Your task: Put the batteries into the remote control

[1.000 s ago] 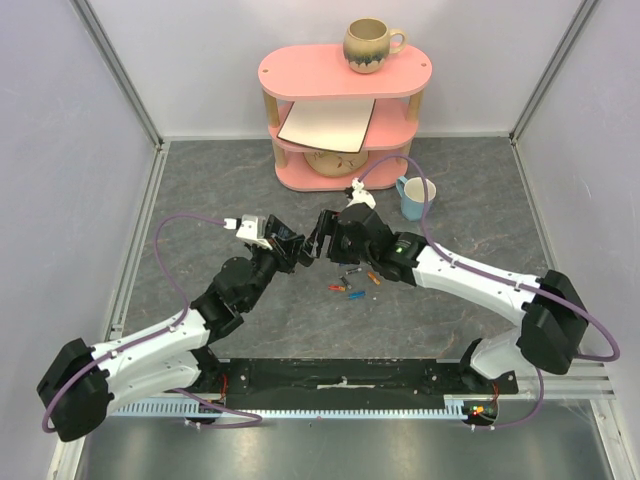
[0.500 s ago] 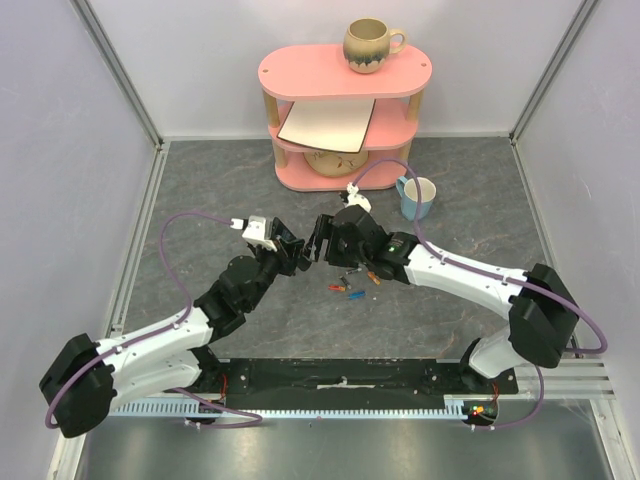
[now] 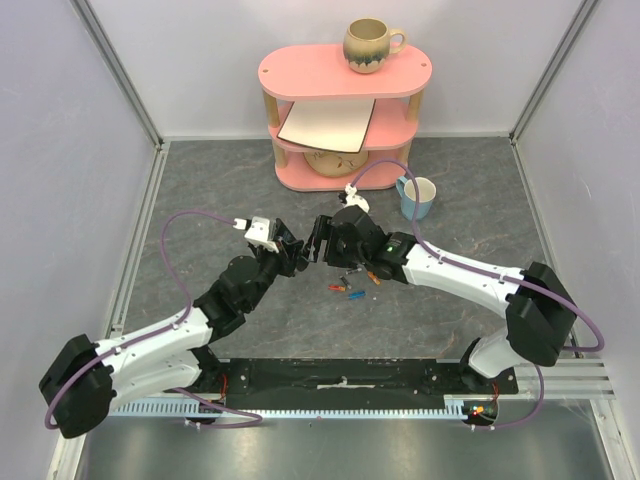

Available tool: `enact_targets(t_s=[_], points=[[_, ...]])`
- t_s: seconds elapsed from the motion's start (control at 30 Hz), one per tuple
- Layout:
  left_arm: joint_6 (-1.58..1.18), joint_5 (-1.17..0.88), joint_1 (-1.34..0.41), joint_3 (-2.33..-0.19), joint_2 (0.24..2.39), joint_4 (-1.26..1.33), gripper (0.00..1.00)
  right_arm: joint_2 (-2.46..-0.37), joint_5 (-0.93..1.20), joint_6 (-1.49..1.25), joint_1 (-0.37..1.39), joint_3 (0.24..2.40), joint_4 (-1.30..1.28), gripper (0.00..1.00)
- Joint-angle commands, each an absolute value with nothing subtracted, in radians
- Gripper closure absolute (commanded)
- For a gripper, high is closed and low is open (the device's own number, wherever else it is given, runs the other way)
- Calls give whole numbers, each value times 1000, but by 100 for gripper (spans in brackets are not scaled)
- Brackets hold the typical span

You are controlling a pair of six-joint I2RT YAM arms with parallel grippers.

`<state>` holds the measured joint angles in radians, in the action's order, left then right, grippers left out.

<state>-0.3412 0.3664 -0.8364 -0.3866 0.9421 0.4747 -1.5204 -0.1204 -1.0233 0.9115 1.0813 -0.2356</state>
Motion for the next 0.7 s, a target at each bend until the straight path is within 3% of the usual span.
enact_targets(t_s=[0.0, 0.67], points=[[-318, 297, -867, -500, 870, 755, 98, -1554, -135, -1012, 917, 1058, -288, 18], [-232, 373, -865, -505, 851, 735, 98, -1493, -152, -1019, 916, 1011, -304, 18]])
